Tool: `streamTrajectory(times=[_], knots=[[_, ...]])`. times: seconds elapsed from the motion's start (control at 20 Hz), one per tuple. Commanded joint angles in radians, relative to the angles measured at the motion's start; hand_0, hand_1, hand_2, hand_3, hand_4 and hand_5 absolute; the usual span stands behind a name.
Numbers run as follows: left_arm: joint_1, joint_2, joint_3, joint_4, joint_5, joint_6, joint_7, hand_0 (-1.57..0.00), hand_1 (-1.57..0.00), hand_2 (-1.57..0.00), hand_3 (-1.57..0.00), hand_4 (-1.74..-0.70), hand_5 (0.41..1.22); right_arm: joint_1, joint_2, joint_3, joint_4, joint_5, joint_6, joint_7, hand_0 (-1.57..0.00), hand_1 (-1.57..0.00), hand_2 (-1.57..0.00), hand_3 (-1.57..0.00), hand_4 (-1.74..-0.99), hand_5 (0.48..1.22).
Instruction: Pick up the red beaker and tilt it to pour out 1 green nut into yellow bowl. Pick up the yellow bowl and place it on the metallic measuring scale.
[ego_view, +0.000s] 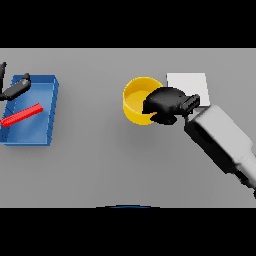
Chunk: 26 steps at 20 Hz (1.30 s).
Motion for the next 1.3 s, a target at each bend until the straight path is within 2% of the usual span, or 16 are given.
streamTrajectory(times=[0.0,0.15,0.25,0.4,0.5,0.65,0.85,0.95,1.0,1.05,1.15,1.25], knots=[[0.0,-0.004,0.0,-0.003,0.0,0.004,-0.004,0.0,0.0,0.0,0.0,-0.8,0.723,0.001,-0.002,-0.012,-0.011,-0.008,0.011,0.025,-1.56,-1.56,-1.55,-1.29,-1.723,1.219],[-0.012,0.007,0.002,-0.014,0.001,-0.002,0.009,0.0,0.0,0.0,0.0,-0.8,0.723,0.024,-0.009,-0.025,-0.051,-0.027,0.034,0.051,-1.57,-1.57,-1.56,-1.25,-1.72,1.219],[-0.01,0.007,0.002,-0.003,-0.006,-0.002,-0.006,0.0,0.0,0.0,0.0,-0.8,0.723,0.009,-0.035,-0.03,-0.064,-0.017,0.026,0.032,-1.57,-1.57,-1.56,-1.24,-1.719,1.22],[0.002,0.011,0.007,-0.015,0.002,0.005,-0.005,0.0,0.0,0.0,0.0,-0.81,0.741,-0.03,-0.079,-0.068,-0.039,-0.01,0.004,0.021,-1.57,-1.57,-1.57,-1.33,-1.72,1.221],[0.003,0.033,0.005,-0.043,-0.004,0.006,0.015,0.0,0.0,0.0,0.0,-0.8,0.737,-0.036,-0.093,-0.081,0.003,0.004,-0.027,0.024,-1.57,-1.57,-1.57,-1.27,-1.719,1.221],[0.009,0.02,-0.009,-0.06,-0.008,0.019,0.048,0.0,0.0,0.0,0.0,-0.81,0.739,-0.048,-0.113,-0.106,0.087,0.018,-0.08,0.008,-1.57,-1.57,-1.57,-1.23,-1.72,1.221],[0.011,0.033,0.0,-0.075,-0.002,0.025,0.073,0.0,0.0,0.0,0.0,-0.83,0.765,-0.076,-0.116,-0.143,0.231,0.018,-0.131,-0.003,-1.57,-1.57,-1.57,-1.19,-1.72,1.221],[0.018,0.038,-0.002,-0.079,-0.001,0.023,0.086,0.0,0.0,0.0,0.0,-0.83,0.773,-0.078,-0.136,-0.146,0.282,0.026,-0.157,-0.047,-1.57,-1.57,-1.57,-1.17,-1.72,1.221],[0.019,0.043,0.001,-0.084,0.0,0.022,0.078,0.0,0.0,0.0,0.0,-0.83,0.774,-0.071,-0.131,-0.148,0.311,0.03,-0.175,-0.044,-1.57,-1.57,-1.57,-1.17,-1.72,1.221],[0.019,0.046,0.003,-0.083,0.0,0.022,0.077,0.0,0.0,0.0,0.0,-0.82,0.772,-0.069,-0.132,-0.151,0.337,0.032,-0.191,-0.058,-1.57,-1.57,-1.57,-1.18,-1.721,1.221],[0.011,0.042,0.002,-0.071,-0.001,0.017,0.086,0.0,0.0,0.0,0.0,-0.82,0.763,-0.085,-0.115,-0.155,0.399,0.042,-0.217,-0.039,-1.57,-1.57,-1.57,-1.23,-1.722,1.221],[0.02,0.044,0.001,-0.079,-0.002,0.021,0.082,0.0,0.0,0.0,0.0,-0.82,0.756,-0.087,-0.108,-0.154,0.472,0.056,-0.256,-0.059,-1.57,-1.57,-1.57,-1.31,-1.723,1.221]])
